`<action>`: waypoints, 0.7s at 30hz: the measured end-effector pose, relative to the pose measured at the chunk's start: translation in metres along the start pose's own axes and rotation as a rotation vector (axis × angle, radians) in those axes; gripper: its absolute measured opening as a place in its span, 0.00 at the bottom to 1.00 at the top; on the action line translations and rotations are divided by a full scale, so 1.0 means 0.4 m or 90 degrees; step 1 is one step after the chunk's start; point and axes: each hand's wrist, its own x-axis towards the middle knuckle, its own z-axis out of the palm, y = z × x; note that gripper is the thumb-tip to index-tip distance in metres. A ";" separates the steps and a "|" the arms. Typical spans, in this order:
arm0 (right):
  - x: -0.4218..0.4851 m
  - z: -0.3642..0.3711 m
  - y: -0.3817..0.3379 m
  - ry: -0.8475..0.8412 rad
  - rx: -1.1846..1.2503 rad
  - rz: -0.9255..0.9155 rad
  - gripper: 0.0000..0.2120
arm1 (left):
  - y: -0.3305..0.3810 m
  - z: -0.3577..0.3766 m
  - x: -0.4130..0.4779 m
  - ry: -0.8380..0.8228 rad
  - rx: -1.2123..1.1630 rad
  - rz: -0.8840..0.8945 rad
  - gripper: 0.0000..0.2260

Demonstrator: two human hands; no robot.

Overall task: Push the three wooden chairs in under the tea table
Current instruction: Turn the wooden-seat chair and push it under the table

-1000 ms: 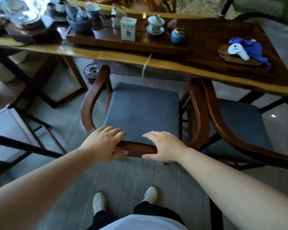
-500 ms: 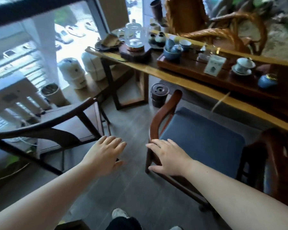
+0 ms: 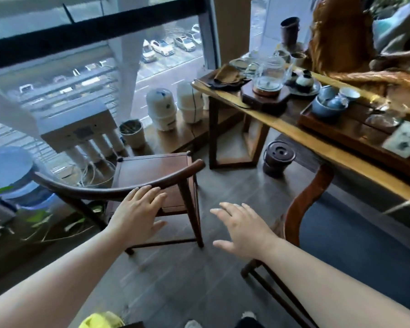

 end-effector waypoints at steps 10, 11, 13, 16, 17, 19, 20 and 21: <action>0.411 0.010 -0.069 0.005 0.026 -0.164 0.39 | -0.236 0.056 0.052 -0.085 0.038 -0.091 0.37; 0.465 0.013 -0.083 0.006 0.035 -0.187 0.40 | -0.267 0.062 0.052 -0.103 0.041 -0.104 0.37; 0.530 0.016 -0.105 -0.011 0.035 -0.213 0.40 | -0.297 0.071 0.052 -0.134 0.046 -0.110 0.37; 0.616 0.030 -0.134 -0.071 0.012 -0.245 0.40 | -0.349 0.092 0.055 -0.161 0.040 -0.132 0.36; 0.641 0.037 -0.142 -0.090 0.001 -0.259 0.40 | -0.368 0.097 0.055 -0.169 0.036 -0.140 0.36; 0.679 0.051 -0.149 -0.128 -0.017 -0.273 0.39 | -0.402 0.109 0.057 -0.184 0.017 -0.145 0.36; 0.695 0.059 -0.152 -0.148 -0.019 -0.274 0.39 | -0.418 0.117 0.058 -0.194 0.004 -0.146 0.37; 0.708 0.063 -0.156 -0.165 -0.023 -0.275 0.39 | -0.433 0.125 0.061 -0.204 -0.003 -0.142 0.38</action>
